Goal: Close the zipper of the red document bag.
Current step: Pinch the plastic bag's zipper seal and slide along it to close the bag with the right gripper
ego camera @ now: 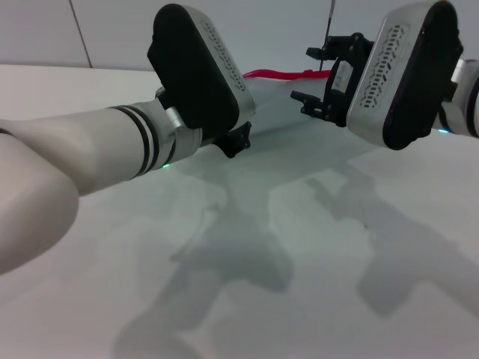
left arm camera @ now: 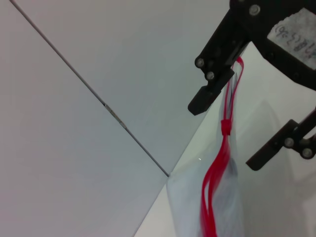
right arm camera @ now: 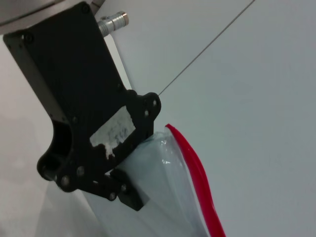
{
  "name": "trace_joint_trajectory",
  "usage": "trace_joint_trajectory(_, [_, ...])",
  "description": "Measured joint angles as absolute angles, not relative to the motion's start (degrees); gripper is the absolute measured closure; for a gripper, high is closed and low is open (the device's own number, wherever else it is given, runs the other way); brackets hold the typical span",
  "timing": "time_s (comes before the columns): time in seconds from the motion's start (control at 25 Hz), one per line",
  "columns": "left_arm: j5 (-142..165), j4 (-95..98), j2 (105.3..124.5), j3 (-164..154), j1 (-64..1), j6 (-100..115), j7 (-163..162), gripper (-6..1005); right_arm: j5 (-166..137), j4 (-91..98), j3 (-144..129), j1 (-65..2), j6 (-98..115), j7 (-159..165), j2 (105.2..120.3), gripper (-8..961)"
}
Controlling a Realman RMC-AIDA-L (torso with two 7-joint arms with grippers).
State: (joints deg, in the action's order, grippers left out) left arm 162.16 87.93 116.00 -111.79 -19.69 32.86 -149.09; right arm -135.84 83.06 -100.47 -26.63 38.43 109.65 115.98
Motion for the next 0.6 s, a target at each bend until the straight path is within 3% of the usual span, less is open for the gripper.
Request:
trace_joint_trajectory(0.44, [162.17, 87.89, 116.02, -111.79, -19.69, 32.87, -148.82, 943, -135.71, 83.45, -101.03, -27.31, 38.44, 109.71, 116.02, 362])
trace_joint_trajectory(0.6, [162.24, 87.9, 116.02, -111.93, -19.75, 32.88, -148.63, 944, -135.62, 83.49, -101.55, -27.56, 38.46, 109.73, 116.09, 484])
